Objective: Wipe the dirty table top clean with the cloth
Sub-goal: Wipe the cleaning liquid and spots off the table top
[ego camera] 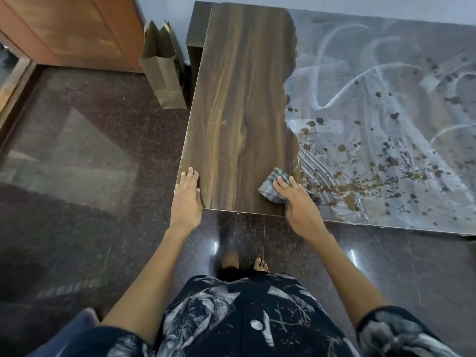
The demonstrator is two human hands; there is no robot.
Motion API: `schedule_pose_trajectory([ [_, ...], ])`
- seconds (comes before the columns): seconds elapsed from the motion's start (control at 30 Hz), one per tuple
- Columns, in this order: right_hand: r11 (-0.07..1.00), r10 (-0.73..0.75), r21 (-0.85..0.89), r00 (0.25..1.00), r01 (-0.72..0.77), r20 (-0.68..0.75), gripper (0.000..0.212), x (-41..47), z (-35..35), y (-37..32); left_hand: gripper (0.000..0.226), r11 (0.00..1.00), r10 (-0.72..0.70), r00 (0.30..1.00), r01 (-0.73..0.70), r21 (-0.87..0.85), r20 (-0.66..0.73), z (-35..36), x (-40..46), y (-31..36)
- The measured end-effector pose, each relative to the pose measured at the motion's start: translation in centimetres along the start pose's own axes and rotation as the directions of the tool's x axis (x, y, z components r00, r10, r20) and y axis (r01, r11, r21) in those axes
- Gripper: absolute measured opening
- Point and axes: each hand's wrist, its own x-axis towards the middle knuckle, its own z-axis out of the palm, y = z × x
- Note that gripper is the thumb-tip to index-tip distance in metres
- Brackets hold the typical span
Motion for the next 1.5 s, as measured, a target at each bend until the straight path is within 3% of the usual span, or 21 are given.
schedule_pose_trajectory([
  [0.07,0.997,0.065,-0.028,0.996,-0.067,-0.060,0.065,1.1,1.0,-1.9,0.043,0.999,0.007,1.000,-0.007,0.034,0.003,0.1,0.2,0.2],
  [0.23,0.975,-0.190,-0.087,0.972,0.203,0.139,0.082,-1.0,2.5,-2.8,0.046,0.993,0.097,0.990,-0.103,0.049,0.103,0.3,0.3,1.1],
  [0.3,0.967,-0.230,-0.081,0.962,0.244,0.147,0.085,-2.9,1.9,-0.9,0.045,0.987,0.147,0.978,-0.154,0.036,0.147,0.5,0.3,1.7],
  [0.4,0.998,-0.026,-0.056,1.000,0.027,0.017,0.077,-4.3,0.0,2.7,0.045,0.973,0.216,0.947,-0.228,0.023,0.236,0.6,0.2,2.3],
  [0.5,0.975,0.221,0.022,0.971,-0.219,-0.096,0.064,-0.8,-1.9,3.7,0.047,0.956,0.262,0.917,-0.290,0.052,0.300,0.9,0.6,3.1],
  [0.57,0.954,0.295,-0.019,0.949,-0.299,-0.107,0.072,2.0,-1.8,1.7,0.048,0.951,0.267,0.910,-0.303,0.068,0.318,1.2,1.2,3.9],
  [0.63,0.979,0.203,-0.025,0.977,-0.205,-0.058,0.080,2.5,-0.5,-1.1,0.048,0.953,0.253,0.914,-0.291,0.080,0.317,1.4,1.8,4.7],
  [0.7,0.999,-0.025,-0.021,0.997,0.026,0.071,0.081,1.0,0.7,-2.1,0.048,0.954,0.238,0.921,-0.281,0.102,0.308,1.5,2.5,5.2],
  [0.77,0.974,-0.221,-0.007,0.958,0.226,0.180,0.079,-1.2,0.6,-0.5,0.049,0.956,0.218,0.930,-0.264,0.126,0.297,1.5,3.2,5.4],
  [0.83,0.969,-0.242,0.004,0.951,0.246,0.194,0.080,-2.0,-0.9,2.4,0.050,0.959,0.194,0.935,-0.244,0.143,0.297,1.4,3.9,5.6],
  [1.0,0.998,0.060,-0.010,0.998,-0.060,0.004,0.071,4.2,-3.5,4.8,0.051,0.965,0.154,0.953,-0.202,0.168,0.260,2.1,5.6,6.9],
  [1.07,0.995,0.100,-0.003,0.994,-0.100,-0.036,0.075,6.8,-3.4,2.8,0.051,0.964,0.144,0.961,-0.190,0.185,0.238,2.7,6.1,7.7],
  [1.1,0.998,0.058,-0.011,0.998,-0.059,-0.012,0.079,7.2,-3.2,1.7,0.051,0.964,0.140,0.962,-0.186,0.190,0.235,2.9,6.4,8.0],
  [1.17,0.986,-0.154,-0.037,0.980,0.160,0.127,0.084,6.0,-2.7,0.7,0.051,0.964,0.137,0.961,-0.185,0.191,0.238,3.3,7.0,8.5],
  [1.27,0.908,-0.412,0.042,0.868,0.417,0.278,0.083,2.9,-3.6,3.4,0.051,0.972,0.134,0.963,-0.175,0.159,0.236,3.9,8.4,9.1],
  [1.33,0.931,-0.355,0.001,0.901,0.366,0.249,0.085,3.6,-5.5,6.4,0.052,0.978,0.134,0.963,-0.166,0.123,0.233,4.2,9.1,9.7],
  [1.4,0.980,-0.190,-0.029,0.969,0.197,0.156,0.083,6.8,-7.4,8.3,0.052,0.981,0.135,0.962,-0.163,0.102,0.236,4.7,9.9,10.5],
  [1.5,0.997,-0.049,-0.060,0.997,0.052,0.055,0.075,12.8,-8.2,7.9,0.052,0.982,0.130,0.965,-0.157,0.102,0.229,5.4,11.0,11.6],
])
